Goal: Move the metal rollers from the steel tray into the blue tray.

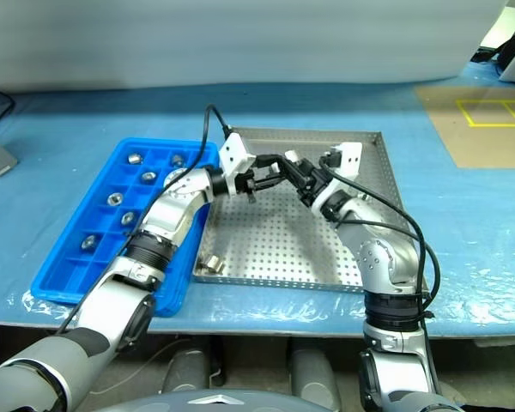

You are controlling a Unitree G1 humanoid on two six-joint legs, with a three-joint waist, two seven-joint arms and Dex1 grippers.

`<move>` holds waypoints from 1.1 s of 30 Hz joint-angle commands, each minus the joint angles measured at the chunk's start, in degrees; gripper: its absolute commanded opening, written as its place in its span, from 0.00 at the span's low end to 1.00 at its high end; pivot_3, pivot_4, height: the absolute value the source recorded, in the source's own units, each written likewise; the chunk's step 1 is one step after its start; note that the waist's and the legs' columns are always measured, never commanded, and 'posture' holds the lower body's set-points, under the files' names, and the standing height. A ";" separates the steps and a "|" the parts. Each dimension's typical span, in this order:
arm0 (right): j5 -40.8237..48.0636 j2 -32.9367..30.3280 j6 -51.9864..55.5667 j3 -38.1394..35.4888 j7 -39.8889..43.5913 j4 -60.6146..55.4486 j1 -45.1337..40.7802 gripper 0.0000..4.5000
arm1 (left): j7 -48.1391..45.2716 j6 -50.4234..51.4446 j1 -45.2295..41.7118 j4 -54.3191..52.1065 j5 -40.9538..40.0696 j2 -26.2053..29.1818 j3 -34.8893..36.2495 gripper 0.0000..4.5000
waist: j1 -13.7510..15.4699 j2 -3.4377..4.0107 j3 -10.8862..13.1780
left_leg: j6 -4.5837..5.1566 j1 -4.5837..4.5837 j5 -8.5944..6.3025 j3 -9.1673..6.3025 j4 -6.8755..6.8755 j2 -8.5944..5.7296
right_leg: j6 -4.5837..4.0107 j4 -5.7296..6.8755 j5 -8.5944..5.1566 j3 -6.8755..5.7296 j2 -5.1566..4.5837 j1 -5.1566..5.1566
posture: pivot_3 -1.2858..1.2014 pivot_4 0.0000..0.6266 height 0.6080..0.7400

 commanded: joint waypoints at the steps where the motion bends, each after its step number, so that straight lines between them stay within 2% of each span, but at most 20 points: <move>1: -0.35 0.48 0.21 1.07 0.04 -0.04 -0.05 0.36 | -0.59 -1.85 -1.82 -2.07 -0.93 -0.57 0.01 0.29 | 0.00 0.00 0.00 | 0.00 0.00 0.00 0.00 0.00 0.00 | 0.00 0.00 0.00 0.00 0.00 0.00 | 0.35 0.24 1.00; 11: 0.47 0.83 0.17 -0.88 -0.72 -0.44 -1.79 0.36 | 1.55 -2.67 -2.79 1.11 1.62 -0.34 -0.52 0.29 | 0.00 0.00 0.00 | 0.00 0.00 0.00 0.00 0.00 0.00 | 0.00 -0.01 0.00 0.00 0.00 0.00 | 0.35 0.24 1.00; 16: 0.03 -1.64 -1.28 -1.93 1.06 -2.59 -3.99 0.36 | -2.72 4.64 -2.63 -0.66 -2.58 0.40 0.71 0.29 | 0.01 0.00 0.00 | -0.01 0.00 0.00 0.00 0.01 -0.01 | 0.00 0.01 0.00 0.01 0.00 0.00 | 0.35 0.24 1.00; 20: 0.20 -3.47 -1.86 -2.85 2.02 -2.80 -5.67 0.36 | -2.41 5.12 -2.28 -0.06 -1.96 1.33 0.61 0.29 | 0.02 0.00 0.00 | 0.00 0.00 0.00 0.00 -0.01 0.00 | 0.00 -0.01 0.00 0.00 0.00 0.00 | 0.35 0.24 1.00; 29: -5.98 -7.06 -7.88 0.64 4.79 -7.24 -7.56 0.36 | -1.84 5.07 -3.50 1.58 -2.46 0.89 0.98 0.29 | 0.01 0.00 0.00 | 0.01 -0.01 0.00 0.00 0.01 0.00 | 0.00 0.00 0.00 0.00 0.00 0.00 | 0.35 0.24 1.00; 33: -13.86 -11.48 -12.59 4.77 6.80 -6.88 -5.92 0.36 | -6.48 12.62 -3.65 0.16 -6.28 1.49 1.09 0.29 | -0.01 0.00 0.00 | 0.00 -0.01 0.00 0.00 0.02 -0.01 | 0.00 0.00 0.00 0.01 0.00 0.00 | 0.35 0.24 1.00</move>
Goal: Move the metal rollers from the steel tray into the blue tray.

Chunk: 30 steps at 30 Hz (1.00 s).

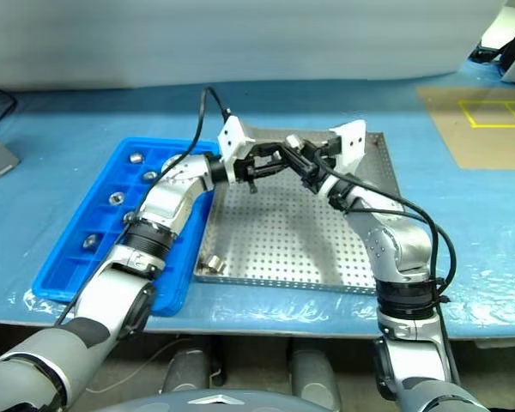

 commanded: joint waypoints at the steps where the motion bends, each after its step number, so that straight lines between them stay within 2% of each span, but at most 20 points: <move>1: -5.86 -3.43 -7.56 1.00 1.87 -4.19 -1.03 0.36 | -5.79 9.40 1.17 -1.78 -3.80 1.54 -0.20 0.29 | -0.01 0.00 0.00 | 0.00 0.02 0.00 0.01 -0.01 0.00 | 0.00 0.01 0.00 0.02 0.00 0.00 | 0.34 0.24 1.00; 4: -5.71 -3.71 -8.31 0.25 2.19 -4.02 -0.32 0.36 | -6.20 11.70 0.85 -2.31 -4.27 2.04 0.38 0.29 | -0.28 0.00 0.00 | -0.01 0.04 0.00 0.02 -0.02 0.02 | 0.00 0.01 0.00 0.04 0.03 -0.01 | 0.34 0.24 1.00; 11: -6.41 -2.88 -8.17 -0.08 1.49 -3.79 1.76 0.36 | -4.52 9.53 -0.53 0.27 -2.53 1.66 0.52 0.29 | -0.22 0.00 0.00 | 0.04 -0.01 -0.02 0.01 0.04 -0.01 | 0.00 0.01 0.00 0.05 0.01 -0.02 | 0.34 0.24 1.00; 14: 3.08 -1.54 -0.92 -3.49 3.20 -5.40 4.64 0.36 | -3.06 7.62 -0.75 1.38 -0.77 1.85 -0.13 0.29 | -0.17 0.00 0.00 | 0.05 -0.01 -0.01 0.01 0.02 0.01 | 0.00 0.00 0.00 0.04 0.02 -0.02 | 0.34 0.24 1.00; 17: 7.34 -2.68 2.90 -6.22 5.16 -4.88 10.07 0.36 | -1.02 -2.66 1.87 2.31 7.25 3.73 -5.46 0.29 | -0.03 0.00 0.00 | 0.22 -0.02 0.07 -0.01 -0.01 0.01 | 0.00 -0.06 0.00 0.02 0.02 0.00 | 0.34 0.24 1.00; 22: 7.19 -3.21 2.90 -8.13 5.53 -0.84 16.40 0.36 | 0.79 -11.69 4.06 7.94 15.99 6.72 -11.52 0.29 | -0.18 0.00 0.00 | 0.27 -0.03 0.03 -0.03 0.02 -0.01 | 0.00 -0.12 0.00 0.03 0.00 0.02 | 0.34 0.24 1.00; 30: 3.24 -2.23 0.88 -6.10 5.33 3.17 20.65 0.36 | 0.37 -14.92 3.94 10.77 16.80 6.24 -11.39 0.29 | -0.15 0.01 -0.01 | 0.01 0.13 -0.01 -0.03 0.03 0.01 | 0.00 -0.02 0.00 0.01 -0.01 0.12 | 0.34 0.24 1.00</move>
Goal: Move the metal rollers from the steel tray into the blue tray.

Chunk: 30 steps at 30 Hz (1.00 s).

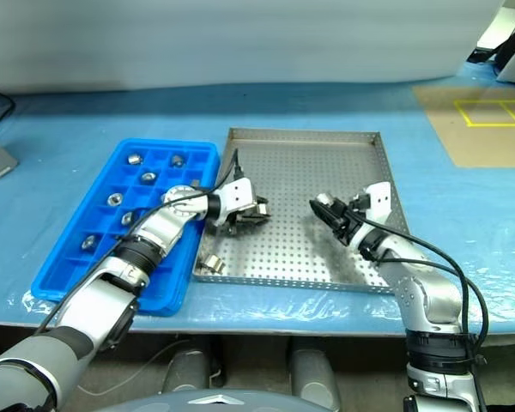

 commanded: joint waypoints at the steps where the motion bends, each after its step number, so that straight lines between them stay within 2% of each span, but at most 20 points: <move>1: -0.94 0.18 -1.41 0.78 0.70 -0.01 1.76 0.36 | 0.32 -1.73 -1.43 0.94 0.25 -0.30 0.47 0.29 | 0.01 0.00 0.00 | 0.01 -0.01 0.00 0.01 0.00 0.00 | 0.00 -0.01 0.00 0.00 0.00 0.00 | 0.34 0.24 1.00; 6: -2.90 0.22 -2.44 2.62 1.33 0.97 4.39 0.36 | -1.27 0.89 -2.30 0.20 -4.13 -2.34 3.48 0.29 | 0.01 0.00 0.00 | 0.02 -0.04 -0.01 0.00 -0.03 -0.01 | 0.00 -0.05 0.00 -0.01 0.00 -0.03 | 0.34 0.24 1.00; 11: -3.82 0.55 -3.64 2.92 1.46 2.21 4.06 0.36 | -8.05 16.46 -2.81 -8.64 -16.33 -3.85 9.82 0.29 | 0.01 0.00 0.00 | 0.01 -0.04 -0.01 0.02 -0.03 0.00 | -0.01 -0.02 -0.01 0.00 -0.01 -0.06 | 0.34 0.24 1.00; 13: -3.83 0.56 -4.05 2.68 1.57 2.71 3.92 0.36 | -7.44 17.74 -2.77 -9.94 -16.39 -3.67 10.02 0.29 | 0.02 -0.01 0.00 | 0.01 -0.03 -0.01 0.03 -0.03 0.01 | -0.01 -0.02 -0.01 0.00 0.00 -0.06 | 0.34 0.24 1.00; 16: -3.81 0.46 -4.57 2.64 1.88 3.02 3.94 0.36 | -7.68 14.09 -1.46 -9.77 -13.26 -2.28 7.68 0.29 | -0.01 0.00 0.00 | 0.02 -0.03 -0.01 0.03 -0.05 0.00 | -0.02 -0.06 -0.01 0.00 0.00 -0.05 | 0.34 0.24 1.00; 18: -4.19 0.32 -5.02 2.71 1.84 3.16 4.00 0.36 | -7.29 13.08 -1.18 -8.89 -12.85 -2.20 7.55 0.47 | -0.05 -0.01 0.00 | 0.03 -0.04 -0.02 0.02 -0.06 0.00 | -0.01 -0.09 -0.01 0.01 0.00 -0.05 | 0.34 0.24 1.00; 23: -4.21 0.38 -5.42 2.42 1.98 3.15 4.33 0.36 | -4.71 10.07 -1.81 -5.91 -9.11 -1.91 5.95 0.80 | -0.02 -0.01 0.00 | 0.03 -0.06 -0.02 0.01 -0.06 -0.01 | -0.01 -0.09 -0.01 -0.02 0.00 -0.05 | 0.34 0.24 1.00; 30: -4.53 -0.07 -5.83 2.34 2.22 2.99 4.83 0.36 | -3.98 9.68 -2.70 -5.03 -10.18 -2.79 7.79 0.80 | -0.03 0.00 0.00 | 0.03 -0.06 -0.02 0.01 -0.05 0.00 | -0.01 -0.09 -0.01 -0.02 0.00 -0.05 | 0.34 0.24 1.00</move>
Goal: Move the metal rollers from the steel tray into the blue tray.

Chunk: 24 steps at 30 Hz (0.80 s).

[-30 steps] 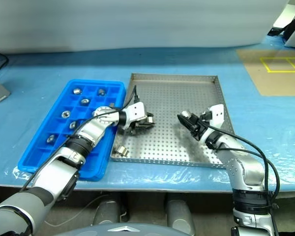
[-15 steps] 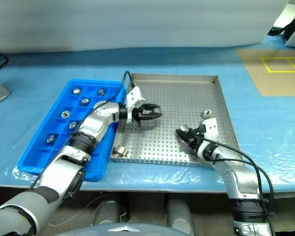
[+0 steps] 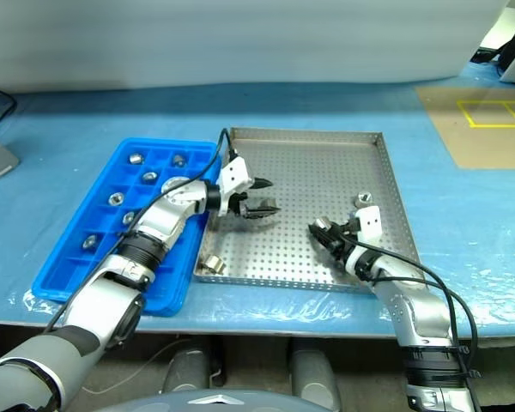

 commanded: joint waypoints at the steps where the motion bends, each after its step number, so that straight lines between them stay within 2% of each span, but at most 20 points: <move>1: 0.05 -0.30 -1.35 -1.09 0.68 -1.00 0.52 0.36 | 0.21 0.78 -2.28 -1.30 -2.60 -0.61 2.53 0.80 | 0.02 0.00 0.00 | 0.00 0.00 0.00 0.00 0.00 0.00 | 0.00 0.00 0.00 0.00 0.00 0.00 | 0.34 0.24 1.00; 4: 0.65 -0.08 -1.39 -1.26 0.99 -1.34 0.46 0.36 | -0.61 4.36 -3.11 -3.89 -6.34 -0.60 5.26 0.80 | 0.04 0.00 0.00 | 0.00 -0.02 0.00 0.01 0.01 -0.01 | 0.00 0.00 0.00 0.00 0.00 0.00 | 0.34 0.24 1.00; 10: 5.65 -0.39 1.20 -0.57 4.42 -7.67 -2.16 0.36 | -1.34 21.05 -2.21 -19.60 -19.77 2.80 13.61 0.80 | -0.27 0.01 0.00 | 0.00 -0.04 0.00 0.01 -0.04 0.02 | -0.01 0.03 0.00 0.05 0.01 -0.13 | 0.35 0.24 1.00; 13: 5.70 -0.48 2.09 1.25 5.16 -9.01 -4.54 0.36 | -0.49 24.54 1.38 -26.03 -21.12 5.76 14.16 0.80 | -0.57 0.02 0.00 | -0.02 -0.02 0.01 0.00 -0.07 0.03 | -0.01 0.05 -0.01 0.05 0.02 -0.13 | 0.36 0.24 1.00; 18: 4.40 0.89 2.62 5.18 6.23 -7.83 -9.42 0.36 | 1.84 28.06 6.28 -29.79 -21.46 9.91 15.07 0.80 | -0.53 0.02 0.00 | -0.04 0.03 0.02 0.00 -0.07 0.02 | -0.01 0.05 -0.01 0.02 0.02 -0.06 | 0.38 0.24 1.00; 22: 0.40 2.68 0.20 10.18 7.43 -2.49 -14.29 0.36 | 2.02 34.31 8.03 -31.50 -25.86 13.92 18.69 0.80 | 0.00 -0.01 0.01 | -0.08 0.01 0.05 -0.02 -0.07 0.04 | -0.01 0.10 -0.01 -0.02 0.02 -0.09 | 0.41 0.24 1.00; 24: -1.11 6.09 0.10 11.72 6.26 3.43 -21.32 0.36 | 2.04 34.25 9.13 -31.71 -26.24 16.30 20.44 0.80 | 0.04 -0.01 0.02 | -0.12 0.03 0.06 -0.02 -0.11 0.04 | -0.01 0.11 -0.01 -0.01 0.02 -0.10 | 0.43 0.24 1.00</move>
